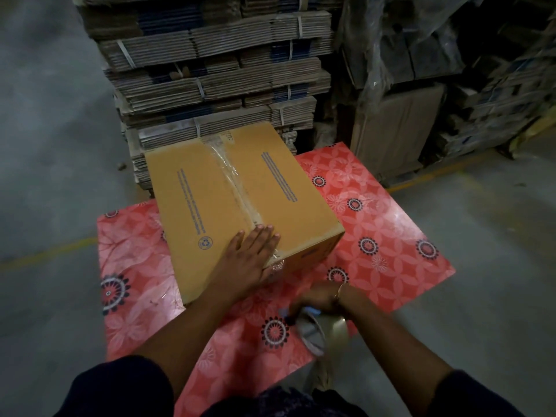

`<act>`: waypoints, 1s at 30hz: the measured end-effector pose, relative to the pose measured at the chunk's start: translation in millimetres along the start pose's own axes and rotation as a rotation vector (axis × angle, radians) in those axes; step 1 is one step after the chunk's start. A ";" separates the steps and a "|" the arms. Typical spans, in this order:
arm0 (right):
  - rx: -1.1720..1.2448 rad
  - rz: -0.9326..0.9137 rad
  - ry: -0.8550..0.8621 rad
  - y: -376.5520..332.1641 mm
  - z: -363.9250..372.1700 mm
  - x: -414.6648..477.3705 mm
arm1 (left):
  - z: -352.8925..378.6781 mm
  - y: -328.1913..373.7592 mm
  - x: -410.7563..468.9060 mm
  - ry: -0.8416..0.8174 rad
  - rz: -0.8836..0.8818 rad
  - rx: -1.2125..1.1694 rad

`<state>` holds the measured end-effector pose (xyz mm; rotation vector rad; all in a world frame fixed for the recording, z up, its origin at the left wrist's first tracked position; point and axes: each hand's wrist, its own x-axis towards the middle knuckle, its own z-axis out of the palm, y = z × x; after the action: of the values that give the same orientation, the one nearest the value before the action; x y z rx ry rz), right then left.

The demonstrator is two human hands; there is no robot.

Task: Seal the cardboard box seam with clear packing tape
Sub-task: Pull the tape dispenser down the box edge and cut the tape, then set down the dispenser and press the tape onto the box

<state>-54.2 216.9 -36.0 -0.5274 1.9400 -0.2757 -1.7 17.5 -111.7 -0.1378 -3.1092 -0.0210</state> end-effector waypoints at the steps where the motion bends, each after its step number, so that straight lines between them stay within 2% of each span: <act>1: -0.071 0.064 -0.008 8.1 8.7 2.8 | 0.0 -0.1 -0.1 0.008 0.001 -0.004; 3: -0.112 0.126 0.076 31.6 28.5 6.8 | 1.0 0.3 -0.6 0.024 0.005 -0.019; 6: -0.108 -0.044 0.211 53.3 50.9 10.3 | -0.2 0.1 0.2 0.037 0.016 -0.021; 11: -0.585 -0.318 0.532 55.9 78.8 31.4 | -2.4 0.9 -0.3 0.004 0.008 -0.029; 15: -0.830 -0.303 0.500 75.4 98.6 54.9 | -5.7 2.6 -1.3 -0.021 -0.018 -0.048; 20: -0.816 -0.322 0.522 91.2 109.9 63.9 | -10.5 3.6 -1.4 -0.018 -0.009 -0.054; 22: -0.654 -0.305 0.611 89.2 106.3 54.2 | -9.1 3.3 -1.2 -0.014 -0.011 -0.053; 26: 0.221 -0.191 0.837 61.0 80.1 40.5 | -6.1 2.4 -1.0 -0.014 -0.013 -0.041; 28: 0.702 -0.190 0.695 42.6 57.8 43.8 | -7.0 2.3 -0.8 -0.016 -0.008 -0.042; 30: 0.968 -0.183 0.504 24.0 39.0 50.1 | -7.1 2.0 -1.4 -0.019 -0.007 -0.042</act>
<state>-41.8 215.6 -102.7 0.0316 1.9330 -1.4794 0.1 19.3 -104.6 -0.1288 -3.1291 -0.0849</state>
